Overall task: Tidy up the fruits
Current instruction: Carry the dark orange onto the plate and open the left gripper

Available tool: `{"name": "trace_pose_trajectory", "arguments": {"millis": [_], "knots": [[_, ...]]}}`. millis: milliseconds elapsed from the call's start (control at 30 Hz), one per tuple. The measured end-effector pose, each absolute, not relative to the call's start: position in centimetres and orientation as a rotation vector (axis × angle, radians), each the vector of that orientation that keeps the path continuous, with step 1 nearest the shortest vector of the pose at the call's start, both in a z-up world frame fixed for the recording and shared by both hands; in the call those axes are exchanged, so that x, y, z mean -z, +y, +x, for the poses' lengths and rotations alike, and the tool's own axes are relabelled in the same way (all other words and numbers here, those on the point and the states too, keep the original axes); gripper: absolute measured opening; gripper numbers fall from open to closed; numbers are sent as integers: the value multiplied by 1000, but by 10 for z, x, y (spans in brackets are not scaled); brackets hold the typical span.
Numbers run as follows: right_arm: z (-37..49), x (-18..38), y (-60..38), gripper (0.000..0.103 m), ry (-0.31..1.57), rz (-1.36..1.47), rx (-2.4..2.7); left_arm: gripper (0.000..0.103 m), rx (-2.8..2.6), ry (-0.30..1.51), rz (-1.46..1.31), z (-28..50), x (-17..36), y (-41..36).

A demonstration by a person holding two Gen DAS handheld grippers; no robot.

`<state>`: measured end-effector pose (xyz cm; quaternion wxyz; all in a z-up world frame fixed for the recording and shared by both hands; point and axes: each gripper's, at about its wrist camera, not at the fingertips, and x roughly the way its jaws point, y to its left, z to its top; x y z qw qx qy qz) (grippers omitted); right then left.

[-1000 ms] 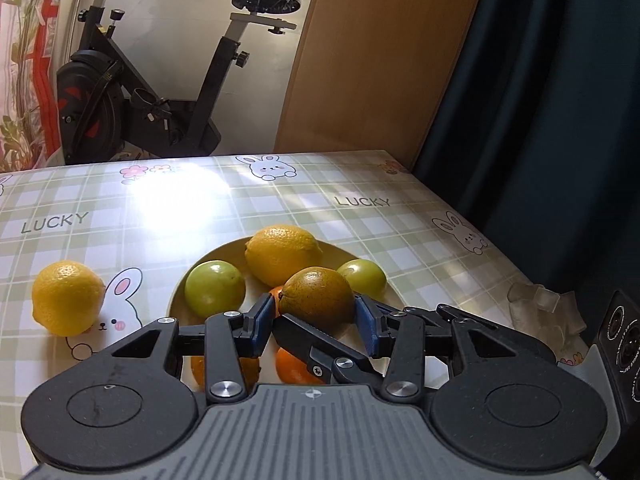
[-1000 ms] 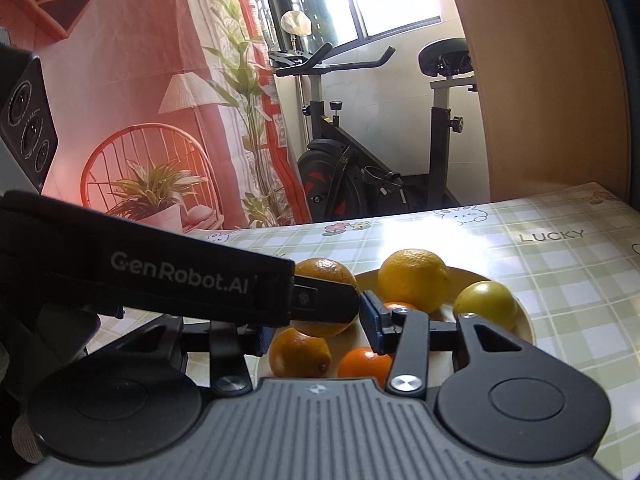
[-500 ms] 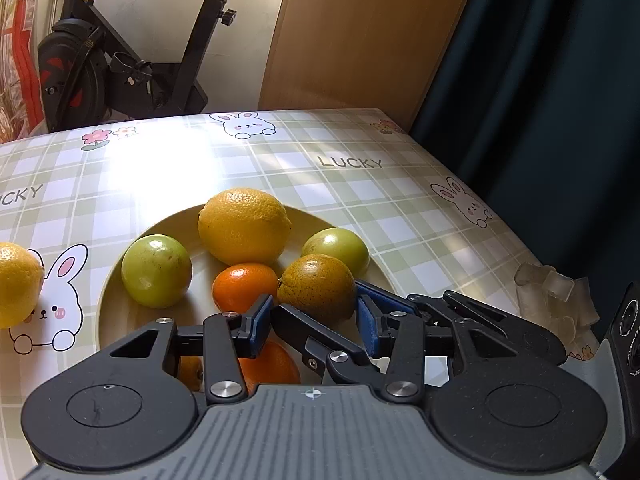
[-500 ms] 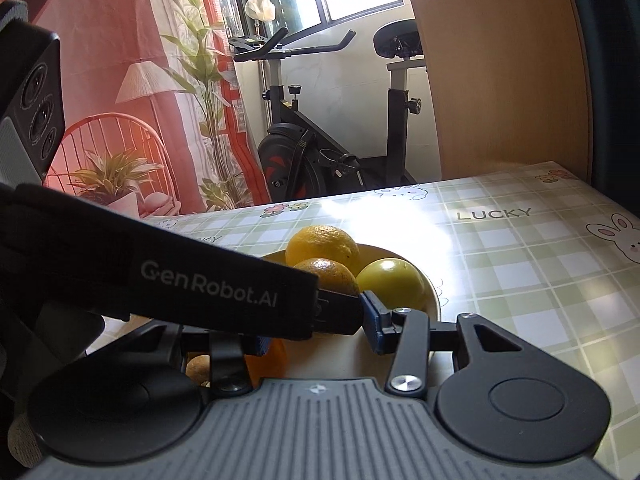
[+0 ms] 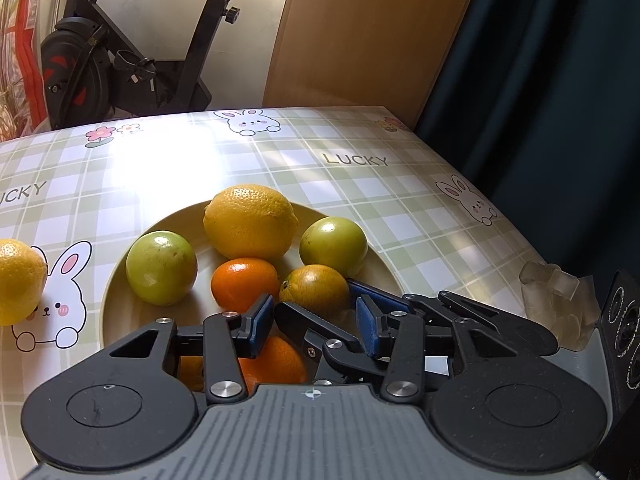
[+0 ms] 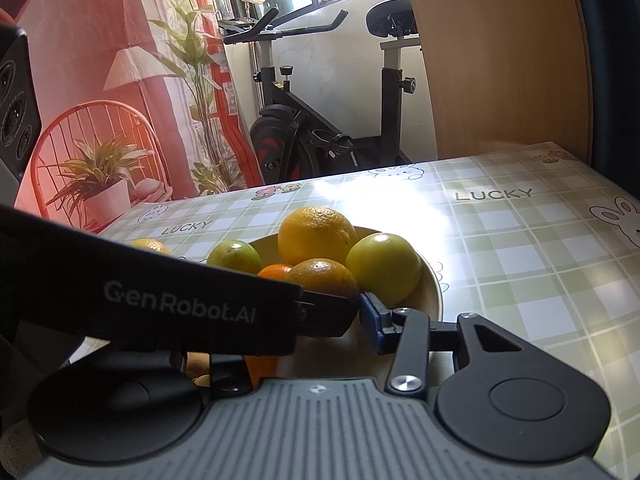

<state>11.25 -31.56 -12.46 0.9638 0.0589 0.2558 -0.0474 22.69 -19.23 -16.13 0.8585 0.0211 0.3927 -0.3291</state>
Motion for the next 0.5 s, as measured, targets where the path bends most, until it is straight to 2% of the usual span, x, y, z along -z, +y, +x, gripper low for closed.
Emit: {"name": "trace_pose_trajectory", "arguments": {"millis": [500], "knots": [[112, 125, -317, 48, 519, 135, 94, 49, 685, 824, 42, 226, 160, -192]]}}
